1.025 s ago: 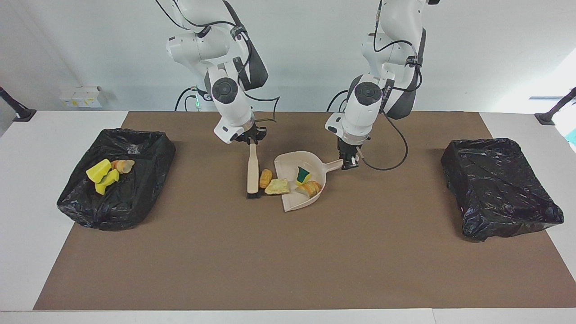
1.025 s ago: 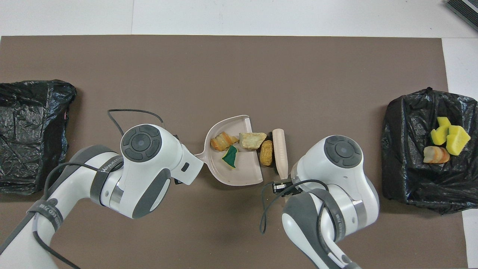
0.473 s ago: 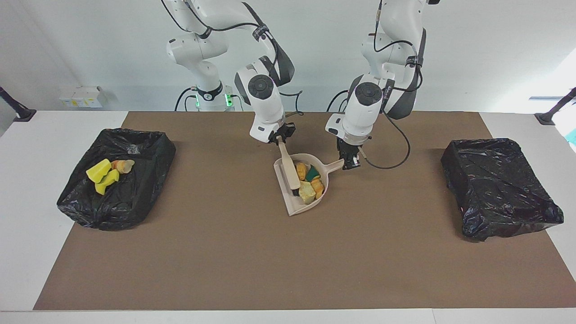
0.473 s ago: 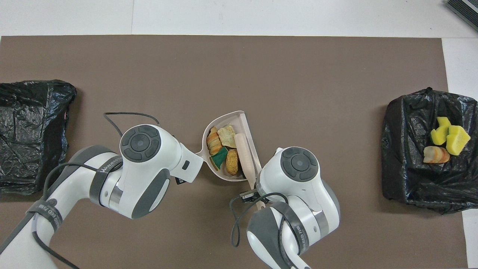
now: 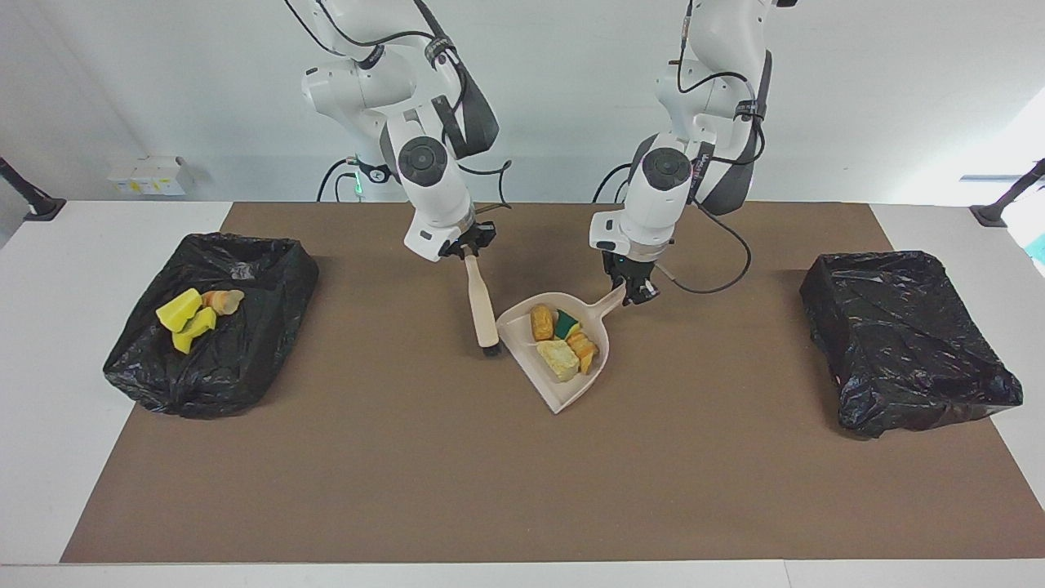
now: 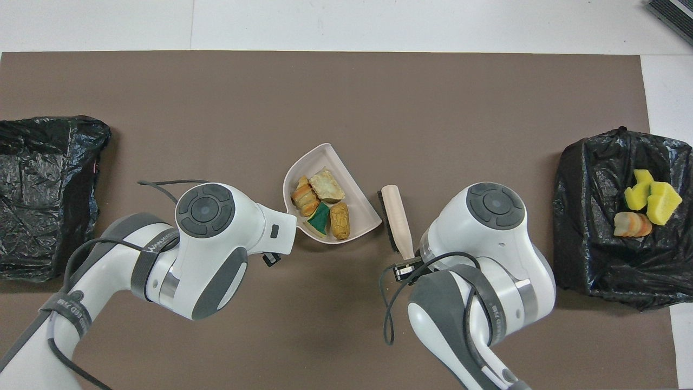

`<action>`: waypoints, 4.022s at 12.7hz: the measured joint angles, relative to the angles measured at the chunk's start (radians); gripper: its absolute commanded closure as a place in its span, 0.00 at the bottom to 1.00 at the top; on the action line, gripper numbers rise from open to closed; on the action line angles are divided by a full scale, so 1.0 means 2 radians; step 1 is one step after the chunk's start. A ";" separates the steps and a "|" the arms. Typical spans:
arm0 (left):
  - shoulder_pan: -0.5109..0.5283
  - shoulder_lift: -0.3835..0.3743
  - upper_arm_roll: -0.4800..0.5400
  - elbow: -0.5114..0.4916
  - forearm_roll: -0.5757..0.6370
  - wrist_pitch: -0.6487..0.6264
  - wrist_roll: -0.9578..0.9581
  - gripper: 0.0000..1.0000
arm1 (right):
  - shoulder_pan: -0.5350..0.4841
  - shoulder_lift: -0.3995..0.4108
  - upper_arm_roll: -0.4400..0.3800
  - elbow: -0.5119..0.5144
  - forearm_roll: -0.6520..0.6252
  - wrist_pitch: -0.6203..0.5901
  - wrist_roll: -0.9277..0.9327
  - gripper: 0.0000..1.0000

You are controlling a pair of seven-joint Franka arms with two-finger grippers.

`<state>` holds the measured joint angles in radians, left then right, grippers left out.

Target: Sweep and dump trash in bin

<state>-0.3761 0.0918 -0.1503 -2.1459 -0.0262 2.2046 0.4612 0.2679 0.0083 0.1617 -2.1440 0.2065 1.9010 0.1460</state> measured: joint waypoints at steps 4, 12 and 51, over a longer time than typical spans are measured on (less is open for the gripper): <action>0.001 -0.004 0.003 0.003 -0.001 0.001 -0.131 1.00 | 0.003 -0.026 0.005 -0.001 -0.022 -0.013 0.014 1.00; 0.083 -0.066 0.014 0.029 -0.001 0.000 -0.178 1.00 | 0.126 -0.036 0.011 -0.030 -0.023 0.045 0.182 1.00; 0.378 -0.001 0.016 0.257 0.451 -0.200 0.457 1.00 | -0.129 0.012 -0.011 0.283 -0.140 -0.173 -0.077 0.00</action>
<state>0.3795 0.0888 -0.1182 -1.6316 0.8758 1.8055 1.3759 0.0090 0.0317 0.1397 -1.5774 -0.0727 1.5549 -0.0086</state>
